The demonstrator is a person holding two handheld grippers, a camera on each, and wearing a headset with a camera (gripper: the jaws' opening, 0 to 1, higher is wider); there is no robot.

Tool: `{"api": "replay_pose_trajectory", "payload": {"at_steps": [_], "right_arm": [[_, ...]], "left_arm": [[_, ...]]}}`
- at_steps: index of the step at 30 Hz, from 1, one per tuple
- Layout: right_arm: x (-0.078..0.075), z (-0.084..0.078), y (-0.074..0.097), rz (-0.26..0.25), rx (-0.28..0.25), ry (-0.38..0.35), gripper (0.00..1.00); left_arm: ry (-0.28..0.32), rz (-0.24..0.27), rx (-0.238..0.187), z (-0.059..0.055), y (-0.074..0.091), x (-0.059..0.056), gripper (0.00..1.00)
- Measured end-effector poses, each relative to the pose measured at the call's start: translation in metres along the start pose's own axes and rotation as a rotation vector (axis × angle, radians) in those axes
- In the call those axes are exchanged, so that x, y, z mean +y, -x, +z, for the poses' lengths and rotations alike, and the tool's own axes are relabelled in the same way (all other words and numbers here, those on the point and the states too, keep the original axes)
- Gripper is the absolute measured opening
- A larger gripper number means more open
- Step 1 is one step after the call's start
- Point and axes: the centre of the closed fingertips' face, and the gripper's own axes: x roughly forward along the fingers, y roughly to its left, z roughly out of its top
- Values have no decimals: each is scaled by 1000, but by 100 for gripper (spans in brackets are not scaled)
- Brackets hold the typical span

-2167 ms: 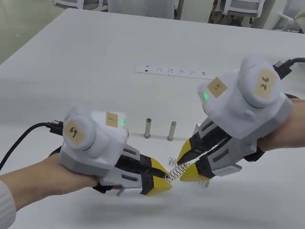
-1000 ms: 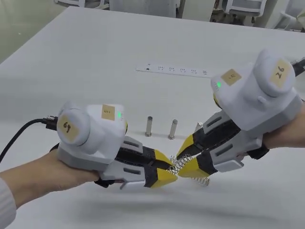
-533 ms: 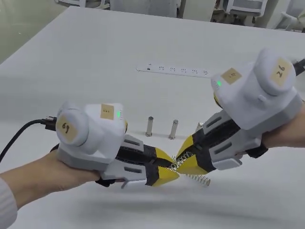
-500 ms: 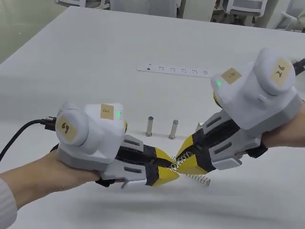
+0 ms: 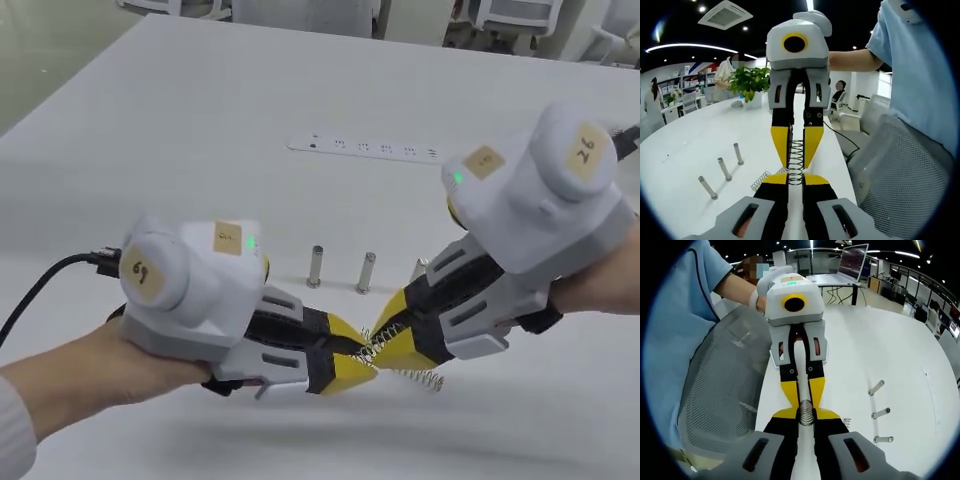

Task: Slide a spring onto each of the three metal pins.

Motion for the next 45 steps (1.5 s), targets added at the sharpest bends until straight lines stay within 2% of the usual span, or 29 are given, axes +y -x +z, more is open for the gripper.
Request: {"api": "replay_pose_trajectory", "payload": {"at_steps": [21,28,33,45], "right_arm": [[2,-3,-1,2,25,3,7],[2,-3,0,1,29,-1,7],[2,-3,0,0,30,0,7],[-1,-1,-1,-2,28,1,7]], "left_arm": [[5,6,-3,0,0,-1,4],[7,20,0,-3,3,1,12],[17,42,-1,-7,6,3,22],[66,141,-39,-11,20,14,49]]}}
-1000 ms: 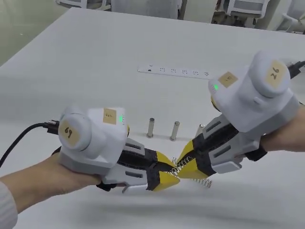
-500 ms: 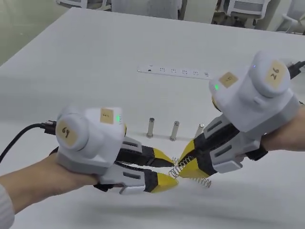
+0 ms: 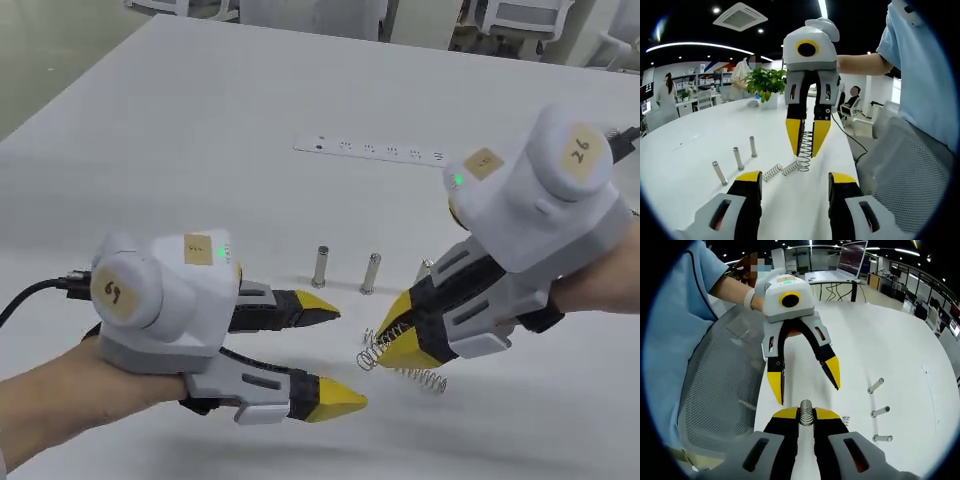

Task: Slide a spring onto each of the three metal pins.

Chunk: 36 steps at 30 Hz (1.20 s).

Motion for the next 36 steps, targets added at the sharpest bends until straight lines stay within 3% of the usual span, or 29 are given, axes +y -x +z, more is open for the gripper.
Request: {"api": "replay_pose_trajectory", "payload": {"at_steps": [7,15,25,36], "right_arm": [[-3,1,0,2,5,5,7],[-9,3,0,3,17,17,7],[-19,5,-2,2,40,37,7],[-34,11,1,-4,70,56,7]], "left_arm": [[13,50,-14,-2,8,7,63],[52,134,-13,-7,21,21,89],[79,169,-27,-10,32,26,92],[97,175,-34,-15,36,26,89]]}}
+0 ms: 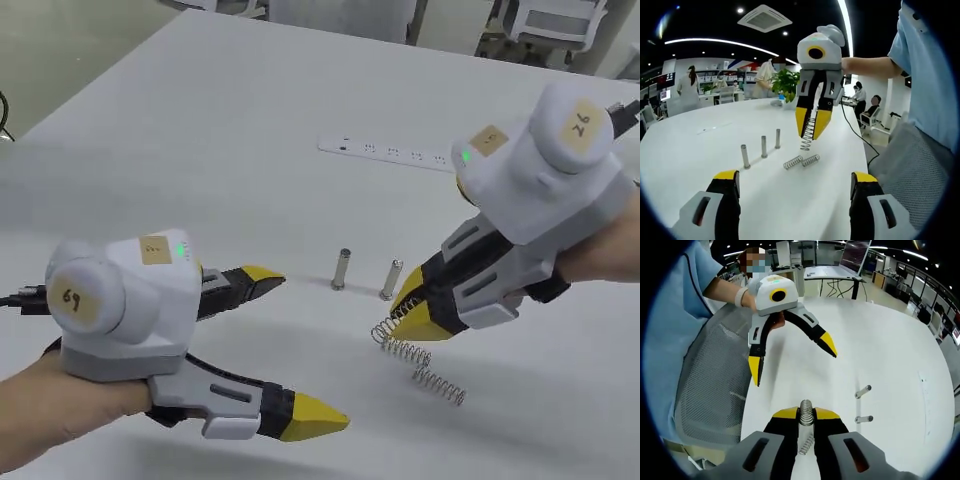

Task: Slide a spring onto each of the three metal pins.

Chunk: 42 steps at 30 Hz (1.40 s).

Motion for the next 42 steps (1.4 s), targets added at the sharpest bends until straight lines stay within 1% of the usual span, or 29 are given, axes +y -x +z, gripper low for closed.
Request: {"api": "replay_pose_trajectory", "payload": {"at_steps": [4,12,17,21,25,26,28,33,37,42], "right_arm": [[-7,2,2,-5,21,16,7],[-26,8,6,-16,55,40,7],[-41,14,9,-28,71,59,8],[-50,19,12,-34,85,76,8],[-60,24,15,-41,99,94,8],[-68,24,15,-43,105,99,8],[-72,25,15,-46,112,105,8],[-80,30,14,-50,115,115,8],[-85,30,10,-51,137,133,8],[-90,30,5,-48,140,123,8]], "left_arm": [[5,5,-5,-2,1,1,88],[18,30,-6,-8,7,8,89],[19,52,16,-17,11,14,89],[21,57,27,-20,12,15,88],[27,64,22,-19,12,18,88],[26,69,21,-19,12,19,88],[29,71,17,-18,12,20,88],[32,81,13,-17,14,24,87],[35,88,11,-17,16,28,87],[37,89,13,-20,15,30,86]]}}
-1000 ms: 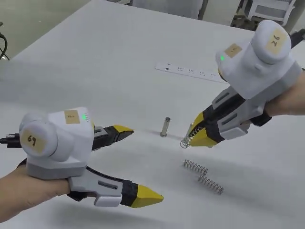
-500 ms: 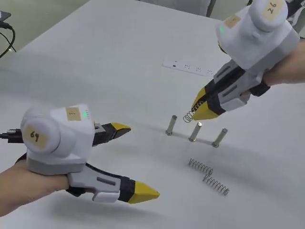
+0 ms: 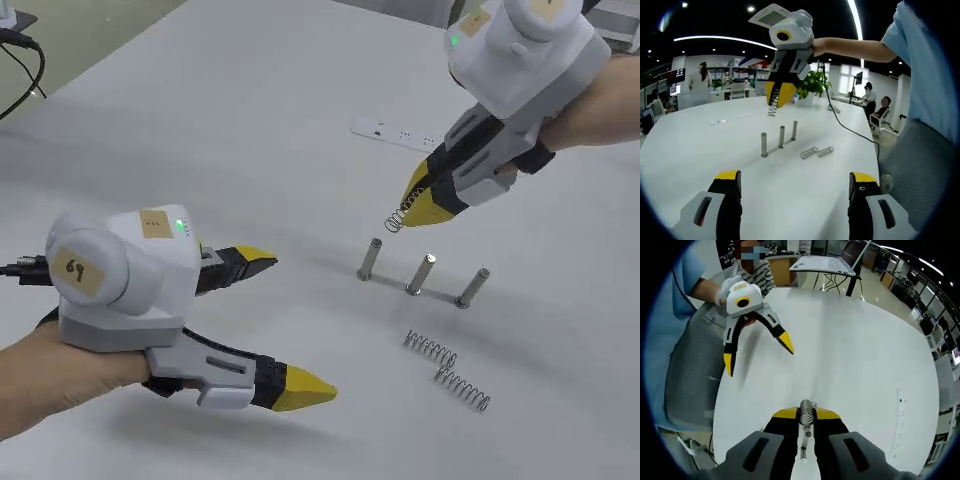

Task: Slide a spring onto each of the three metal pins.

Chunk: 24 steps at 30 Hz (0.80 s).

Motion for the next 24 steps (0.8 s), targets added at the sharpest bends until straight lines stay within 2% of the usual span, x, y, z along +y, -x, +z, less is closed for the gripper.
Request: {"api": "replay_pose_trajectory", "payload": {"at_steps": [11,24], "right_arm": [[-7,-5,-9,5,31,-1,8],[-12,-6,-25,22,105,44,8]], "left_arm": [[-8,1,-4,0,0,3,86],[-14,8,-18,3,0,7,85]]}}
